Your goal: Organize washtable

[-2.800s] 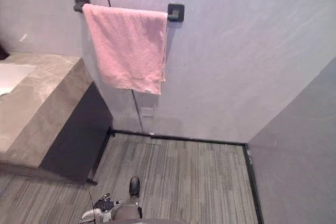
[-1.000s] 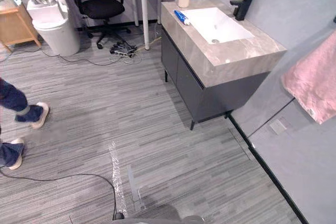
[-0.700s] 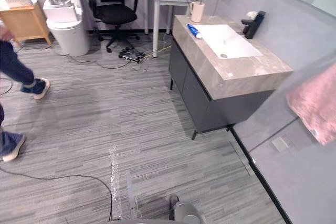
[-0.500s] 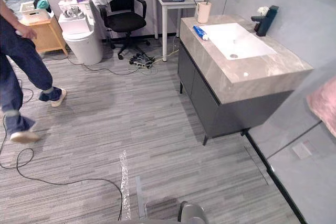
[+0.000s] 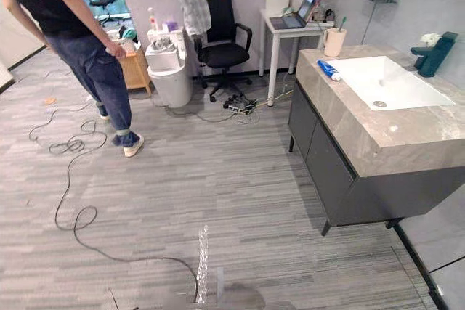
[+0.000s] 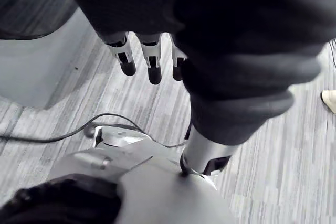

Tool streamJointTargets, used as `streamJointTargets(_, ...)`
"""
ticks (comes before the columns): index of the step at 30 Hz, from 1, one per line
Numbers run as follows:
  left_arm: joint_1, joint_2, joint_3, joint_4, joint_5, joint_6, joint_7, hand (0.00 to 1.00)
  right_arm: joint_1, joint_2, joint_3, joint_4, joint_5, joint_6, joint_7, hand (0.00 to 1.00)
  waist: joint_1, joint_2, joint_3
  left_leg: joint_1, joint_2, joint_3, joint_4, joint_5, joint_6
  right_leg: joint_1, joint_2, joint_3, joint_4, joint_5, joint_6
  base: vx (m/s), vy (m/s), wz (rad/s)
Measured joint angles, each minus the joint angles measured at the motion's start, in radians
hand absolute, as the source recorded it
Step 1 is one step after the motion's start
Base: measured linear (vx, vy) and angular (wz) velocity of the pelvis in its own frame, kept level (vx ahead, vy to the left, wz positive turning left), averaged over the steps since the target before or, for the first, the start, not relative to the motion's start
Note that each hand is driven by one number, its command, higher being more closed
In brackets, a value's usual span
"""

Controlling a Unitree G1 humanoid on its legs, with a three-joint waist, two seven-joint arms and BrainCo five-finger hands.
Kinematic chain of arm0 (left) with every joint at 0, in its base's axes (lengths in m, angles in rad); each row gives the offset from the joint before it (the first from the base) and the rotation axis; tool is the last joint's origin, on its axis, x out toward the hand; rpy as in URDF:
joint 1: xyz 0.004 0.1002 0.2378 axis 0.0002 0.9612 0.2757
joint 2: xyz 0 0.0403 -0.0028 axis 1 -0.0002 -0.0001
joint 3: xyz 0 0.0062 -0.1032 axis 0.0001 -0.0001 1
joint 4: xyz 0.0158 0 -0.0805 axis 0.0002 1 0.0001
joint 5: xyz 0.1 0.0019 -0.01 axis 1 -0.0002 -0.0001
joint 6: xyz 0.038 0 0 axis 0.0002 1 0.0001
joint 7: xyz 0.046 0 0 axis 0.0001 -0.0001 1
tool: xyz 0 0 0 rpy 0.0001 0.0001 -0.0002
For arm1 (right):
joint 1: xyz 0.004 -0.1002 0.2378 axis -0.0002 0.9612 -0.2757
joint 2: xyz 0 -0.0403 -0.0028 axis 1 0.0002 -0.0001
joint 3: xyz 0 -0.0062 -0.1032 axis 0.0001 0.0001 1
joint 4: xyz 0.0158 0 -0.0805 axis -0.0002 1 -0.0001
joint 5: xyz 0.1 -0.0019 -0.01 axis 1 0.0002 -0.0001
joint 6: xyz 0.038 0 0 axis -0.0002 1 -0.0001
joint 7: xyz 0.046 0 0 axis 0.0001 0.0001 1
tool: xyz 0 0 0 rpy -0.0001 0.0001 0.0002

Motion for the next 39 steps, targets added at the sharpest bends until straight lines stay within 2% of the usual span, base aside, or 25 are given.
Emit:
streamJointTargets(2, 0.033, -0.003, -0.008, 0.001, -0.017, 0.000, 0.004, 0.00, -0.005, -0.005, 0.058, -0.003, -0.013, 0.002, 0.002, 0.00, -0.017, 0.020, -0.030, 0.040, 0.021, 0.092, -0.043, -0.004, -0.036, -0.039, 0.058, 0.033, 0.088, -0.011, -0.024, 0.13, 0.154, -1.09)
streamJointTargets(3, 0.049, -0.006, -0.009, -0.002, -0.025, -0.007, 0.007, 0.00, -0.016, -0.017, 0.100, -0.002, -0.037, 0.012, 0.006, 0.00, -0.014, 0.012, -0.027, 0.002, 0.044, 0.091, 0.080, 0.028, -0.013, -0.095, 0.111, 0.050, 0.219, -0.013, -0.053, 0.04, 0.087, -1.22)
streamJointTargets(4, 0.043, 0.016, 0.017, -0.008, -0.032, -0.015, 0.002, 0.00, -0.023, -0.013, 0.124, 0.003, -0.059, 0.023, 0.016, 0.00, -0.012, -0.026, -0.043, -0.149, -0.028, -0.116, 0.250, -0.015, 0.057, -0.130, 0.078, 0.122, 0.203, -0.066, -0.088, -0.02, 0.059, -1.35)
streamJointTargets(5, 0.037, 0.014, 0.031, -0.006, -0.037, -0.014, 0.001, 0.00, -0.042, -0.022, 0.125, 0.003, -0.069, 0.028, 0.017, 0.00, -0.004, -0.025, -0.049, -0.190, -0.041, -0.210, 0.253, -0.039, 0.068, -0.145, 0.084, 0.178, 0.185, -0.102, -0.051, -0.06, 0.131, -1.42)
streamJointTargets(7, 0.049, -0.043, 0.060, 0.014, -0.053, 0.002, 0.006, 0.00, -0.092, -0.067, 0.127, -0.003, -0.077, 0.019, 0.022, 0.00, -0.011, 0.051, -0.048, -0.224, -0.003, -0.363, 0.149, -0.050, 0.079, -0.231, 0.114, 0.314, 0.196, -0.112, -0.042, 0.03, 0.383, -1.86)
streamJointTargets(8, 0.057, -0.047, 0.060, 0.013, -0.053, 0.002, 0.005, 0.00, -0.092, -0.072, 0.137, -0.005, -0.077, 0.018, 0.022, 0.00, -0.009, 0.059, -0.056, -0.228, -0.001, -0.360, 0.137, -0.058, 0.092, -0.250, 0.109, 0.351, 0.193, -0.114, -0.039, 0.07, 0.579, -2.01)
streamJointTargets(9, 0.068, -0.050, 0.058, 0.013, -0.053, 0.006, 0.004, 0.00, -0.093, -0.073, 0.163, -0.011, -0.076, 0.018, 0.021, 0.00, -0.006, 0.064, -0.065, -0.236, -0.006, -0.305, 0.155, -0.107, 0.026, -0.278, 0.088, 0.411, 0.162, -0.116, -0.036, 0.08, 0.610, -1.94)
streamJointTargets(10, 0.084, -0.042, 0.048, 0.010, -0.050, 0.014, 0.005, 0.00, -0.093, -0.062, 0.160, -0.019, -0.069, 0.019, 0.015, 0.00, 0.000, 0.056, -0.094, -0.239, -0.024, -0.219, 0.130, -0.115, -0.043, -0.319, 0.030, 0.447, 0.160, -0.103, -0.040, 0.07, 0.594, -1.82)
streamJointTargets(11, 0.091, -0.028, 0.045, 0.009, -0.047, 0.016, 0.006, 0.00, -0.089, -0.049, 0.158, -0.019, -0.063, 0.021, 0.015, 0.00, -0.011, 0.031, -0.109, -0.236, -0.045, -0.183, 0.113, -0.109, -0.047, -0.351, 0.005, 0.438, 0.210, -0.092, -0.025, 0.12, 0.468, -1.26)
streamJointTargets(12, 0.090, 0.003, 0.020, 0.011, -0.033, 0.018, 0.008, 0.00, -0.063, -0.028, 0.154, -0.019, -0.057, 0.023, 0.017, 0.00, -0.046, -0.008, -0.131, -0.214, -0.087, -0.134, 0.069, -0.088, -0.014, -0.371, -0.028, 0.404, 0.298, -0.055, -0.069, 0.19, 0.368, -0.82)
streamJointTargets(13, 0.080, 0.020, -0.015, 0.014, -0.014, 0.019, 0.008, 0.00, -0.047, -0.013, 0.128, -0.022, -0.045, 0.029, 0.012, 0.00, -0.049, -0.019, -0.134, -0.171, -0.111, -0.091, 0.023, -0.076, 0.005, -0.392, -0.046, 0.340, 0.336, -0.015, -0.164, 0.21, 0.346, -0.75)
streamJointTargets(15, 0.068, 0.027, -0.054, 0.028, 0.000, 0.019, 0.006, 0.00, -0.026, -0.004, 0.123, -0.043, -0.025, 0.031, 0.010, 0.00, -0.071, -0.004, -0.136, -0.104, -0.123, -0.058, -0.059, -0.050, 0.028, -0.409, -0.039, 0.335, 0.367, 0.085, -0.242, 0.19, 0.318, -0.61)
streamJointTargets(16, 0.057, 0.022, -0.073, 0.035, 0.008, 0.019, 0.005, 0.00, -0.011, 0.000, 0.125, -0.060, -0.002, 0.029, -0.001, 0.00, -0.071, 0.021, -0.137, -0.031, -0.122, -0.016, -0.157, -0.010, 0.046, -0.428, -0.026, 0.334, 0.389, 0.183, -0.219, 0.22, 0.304, -0.75)
streamJointTargets(17, 0.052, 0.017, -0.100, 0.036, 0.025, 0.017, 0.006, 0.00, 0.000, -0.001, 0.131, -0.079, 0.013, 0.027, -0.004, 0.00, -0.071, 0.037, -0.135, 0.035, -0.119, 0.025, -0.234, 0.021, 0.060, -0.446, -0.008, 0.311, 0.429, 0.202, -0.166, 0.26, 0.241, -0.85)
streamJointTargets(19, 0.045, 0.014, -0.107, 0.036, 0.026, 0.017, 0.006, 0.00, 0.002, -0.007, 0.155, -0.080, 0.013, 0.029, -0.005, 0.00, -0.071, 0.042, -0.132, 0.097, -0.119, 0.058, -0.285, 0.029, 0.063, -0.465, 0.021, 0.219, 0.472, 0.154, -0.112, 0.22, 0.133, -0.67)
streamJointTargets(20, 0.042, 0.016, -0.106, 0.036, 0.026, 0.016, 0.006, 0.00, -0.002, -0.009, 0.171, -0.080, 0.012, 0.028, -0.007, 0.00, -0.070, 0.036, -0.131, 0.120, -0.118, 0.081, -0.299, 0.029, 0.063, -0.482, 0.049, 0.100, 0.469, 0.108, -0.090, 0.14, 0.053, -0.61)
streamJointTargets(22, 0.038, 0.020, -0.104, 0.036, 0.025, 0.014, 0.006, 0.00, -0.011, -0.011, 0.200, -0.079, 0.013, 0.024, -0.009, 0.00, -0.068, 0.022, -0.119, 0.147, -0.119, 0.114, -0.316, 0.028, 0.062, -0.487, 0.098, -0.037, 0.378, 0.086, -0.058, 0.19, 0.008, -0.69)
streamJointTargets(23, 0.035, 0.025, -0.104, 0.036, 0.025, 0.011, 0.006, 0.00, -0.016, -0.009, 0.207, -0.079, 0.013, 0.021, -0.009, 0.00, -0.066, 0.004, -0.115, 0.163, -0.126, 0.125, -0.319, 0.028, 0.062, -0.472, 0.112, -0.071, 0.301, 0.100, -0.057, 0.26, -0.034, -1.07)
streamJointTargets(24, 0.024, 0.024, -0.096, 0.040, 0.024, 0.003, 0.006, 0.00, -0.027, -0.010, 0.213, -0.076, 0.012, 0.015, -0.006, 0.00, -0.052, -0.002, -0.093, 0.202, -0.134, 0.136, -0.336, 0.026, 0.060, -0.415, 0.122, -0.148, 0.180, 0.112, -0.109, 0.25, -0.041, -1.19)
streamJointTargets(25, 0.015, 0.007, -0.096, 0.059, 0.026, 0.000, 0.007, 0.00, -0.031, -0.025, 0.229, -0.077, 0.011, 0.000, -0.003, 0.00, -0.053, 0.020, -0.084, 0.220, -0.108, 0.134, -0.356, 0.026, 0.059, -0.362, 0.155, -0.167, 0.074, 0.143, -0.154, 0.19, -0.043, -1.15)
streamJointTargets(26, 0.012, 0.004, -0.096, 0.065, 0.028, -0.003, 0.006, 0.00, -0.033, -0.032, 0.236, -0.077, 0.010, -0.006, -0.003, 0.00, -0.059, 0.031, -0.081, 0.227, -0.099, 0.135, -0.360, 0.026, 0.058, -0.341, 0.170, -0.165, 0.033, 0.160, -0.159, 0.16, -0.028, -0.63)
streamJointTargets(27, -0.001, -0.001, -0.096, 0.067, 0.026, -0.005, 0.006, 0.00, -0.034, -0.035, 0.239, -0.075, 0.012, -0.009, -0.002, 0.00, -0.070, 0.036, -0.079, 0.234, -0.094, 0.135, -0.367, 0.042, 0.035, -0.299, 0.187, -0.152, -0.034, 0.187, -0.163, 0.10, -0.009, -0.24)
streamJointTargets(30, -0.021, 0.005, -0.071, 0.054, 0.024, -0.016, 0.005, 0.00, -0.025, -0.033, 0.272, -0.067, 0.011, -0.009, 0.001, 0.00, -0.067, 0.011, -0.098, 0.210, -0.095, 0.112, -0.365, 0.080, 0.015, -0.257, 0.197, -0.142, -0.194, 0.252, -0.157, 0.10, -0.017, -0.11)
streamJointTargets(33, -0.024, 0.008, -0.056, 0.042, 0.023, -0.017, 0.007, 0.00, -0.040, -0.035, 0.315, -0.067, 0.029, -0.016, 0.017, 0.00, -0.064, 0.006, -0.109, 0.189, -0.096, 0.114, -0.404, 0.092, 0.001, -0.238, 0.211, -0.130, -0.320, 0.325, -0.165, 0.08, 0.029, -0.15)
streamJointTargets(39, -0.058, -0.006, -0.059, 0.047, 0.022, -0.021, 0.007, 0.00, -0.063, -0.041, 0.361, -0.046, 0.084, -0.026, 0.042, 0.00, -0.063, -0.005, -0.114, 0.200, -0.090, 0.115, -0.436, 0.093, 0.001, -0.233, 0.222, -0.128, -0.336, 0.338, -0.169, 0.05, 0.103, 0.00)
